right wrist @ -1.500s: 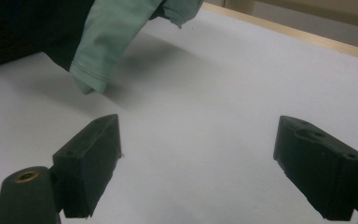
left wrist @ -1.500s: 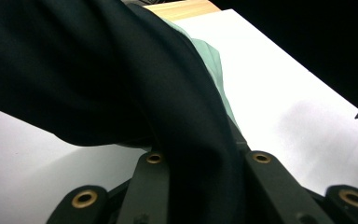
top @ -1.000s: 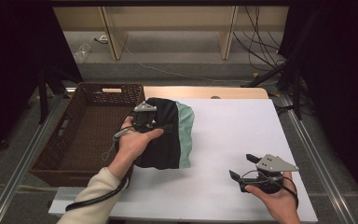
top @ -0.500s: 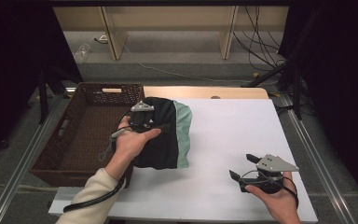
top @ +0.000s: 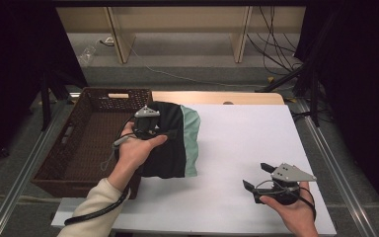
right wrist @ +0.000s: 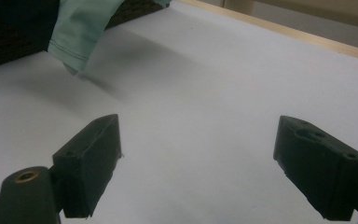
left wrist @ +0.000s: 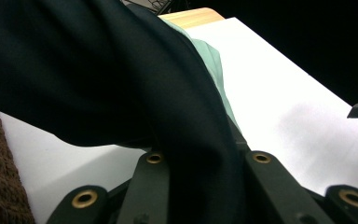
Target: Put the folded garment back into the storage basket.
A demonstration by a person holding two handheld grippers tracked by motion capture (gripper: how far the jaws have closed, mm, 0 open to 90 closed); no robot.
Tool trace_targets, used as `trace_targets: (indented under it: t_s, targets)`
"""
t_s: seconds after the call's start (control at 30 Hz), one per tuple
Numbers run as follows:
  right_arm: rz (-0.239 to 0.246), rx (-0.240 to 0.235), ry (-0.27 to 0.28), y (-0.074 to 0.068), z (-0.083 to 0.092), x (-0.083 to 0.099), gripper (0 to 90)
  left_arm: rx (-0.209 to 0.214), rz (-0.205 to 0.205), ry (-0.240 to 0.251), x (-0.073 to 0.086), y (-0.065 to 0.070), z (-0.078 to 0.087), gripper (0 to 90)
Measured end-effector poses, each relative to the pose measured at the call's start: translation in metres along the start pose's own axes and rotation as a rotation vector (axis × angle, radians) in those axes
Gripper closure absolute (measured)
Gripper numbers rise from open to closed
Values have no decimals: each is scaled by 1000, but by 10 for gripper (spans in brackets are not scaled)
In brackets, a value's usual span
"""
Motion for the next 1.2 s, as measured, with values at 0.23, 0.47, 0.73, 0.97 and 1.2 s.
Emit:
trace_targets:
  t_s: [0.23, 0.47, 0.73, 0.97, 1.2]
  targets:
    - [0, -1, 0, 0, 0, 0, 157, -1, 5, 2, 0, -2, 3, 774]
    - [4, -3, 0, 0, -2, -1, 157, -13, 11, 9, -1, -7, 8, 773]
    - [9, -11, 1, 0, -5, -3, 157, -23, 22, 13, -2, -13, 13, 773]
    - [12, -16, 0, 0, -6, -4, 157, -33, 35, 18, -2, -18, 16, 773]
    - [13, -18, 2, 0, -8, -4, 157, -35, 45, 24, -4, -23, 21, 774]
Point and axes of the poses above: each handheld gripper's, and its own axes: z roughly backward along the jaws, x roughly out of its underside, y roughly to its right, the point moved 6 cm from there along -z, roughly forward along the jaws, and after that the axes turned 12 degrees about -x, right-handed, at the moved point
